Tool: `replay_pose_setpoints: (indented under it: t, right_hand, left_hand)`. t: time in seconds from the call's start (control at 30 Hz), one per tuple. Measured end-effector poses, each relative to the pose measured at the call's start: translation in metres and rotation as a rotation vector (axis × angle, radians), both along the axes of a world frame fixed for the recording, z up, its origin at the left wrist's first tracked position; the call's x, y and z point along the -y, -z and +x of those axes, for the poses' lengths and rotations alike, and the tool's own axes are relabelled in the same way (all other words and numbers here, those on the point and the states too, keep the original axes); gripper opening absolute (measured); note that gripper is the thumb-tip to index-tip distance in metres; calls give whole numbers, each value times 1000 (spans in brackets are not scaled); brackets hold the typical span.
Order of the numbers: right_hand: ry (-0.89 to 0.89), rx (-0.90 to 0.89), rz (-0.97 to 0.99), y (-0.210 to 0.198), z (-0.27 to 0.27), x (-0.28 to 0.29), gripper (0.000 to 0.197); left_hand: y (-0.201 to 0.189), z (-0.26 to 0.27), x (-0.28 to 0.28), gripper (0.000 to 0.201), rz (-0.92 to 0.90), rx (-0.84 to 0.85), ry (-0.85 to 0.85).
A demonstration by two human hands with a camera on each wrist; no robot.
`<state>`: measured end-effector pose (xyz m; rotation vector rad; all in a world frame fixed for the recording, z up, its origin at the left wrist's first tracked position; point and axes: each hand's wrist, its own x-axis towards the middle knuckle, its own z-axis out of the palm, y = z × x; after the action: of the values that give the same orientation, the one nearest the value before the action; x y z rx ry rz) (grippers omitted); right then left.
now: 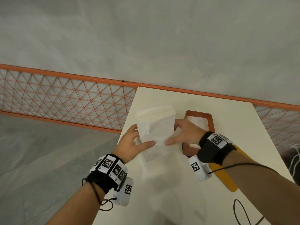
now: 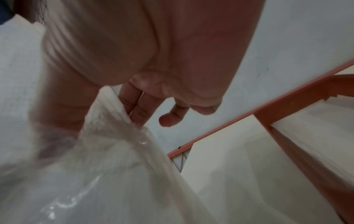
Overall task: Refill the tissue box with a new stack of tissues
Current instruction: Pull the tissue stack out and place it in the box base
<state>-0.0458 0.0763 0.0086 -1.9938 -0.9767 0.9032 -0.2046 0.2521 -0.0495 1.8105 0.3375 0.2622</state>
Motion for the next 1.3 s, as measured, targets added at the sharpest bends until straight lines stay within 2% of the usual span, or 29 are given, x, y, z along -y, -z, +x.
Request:
replay_pose_setpoints:
  t: [0.17, 0.23, 0.37, 0.6, 0.7, 0.83, 0.9, 1.07, 1.13, 1.3]
  right_hand:
    - [95, -115, 105, 2, 3, -1, 44]
    - [74, -142, 110, 4, 3, 0, 45]
    - [79, -153, 146, 9, 0, 0, 45]
    - [124, -200, 225, 8, -2, 2, 44]
    - [160, -225, 278, 1, -5, 1, 51]
    - [221, -264, 376, -17, 1, 2, 40]
    - [248, -279, 434, -26, 7, 3, 43]
    - [345, -283, 538, -45, 22, 8, 42]
    - [393, -311, 545, -47, 29, 14, 41]
    - [540, -350, 520, -36, 49, 40, 41]
  left_hand:
    - [-2, -3, 1, 42, 124, -93, 54]
    - [2, -2, 1, 39, 110, -67, 20]
    - [8, 1, 0, 47, 100, -37, -16]
    - [1, -3, -1, 44, 88, -31, 16]
    - [-2, -8, -3, 43, 99, -45, 25]
    - [-1, -9, 0, 55, 209, -125, 51]
    - [-2, -8, 2, 56, 233, -145, 43]
    - [-2, -7, 8, 93, 249, -215, 110]
    - [-1, -7, 10, 99, 301, -218, 137]
    - [7, -1, 12, 77, 358, -158, 58]
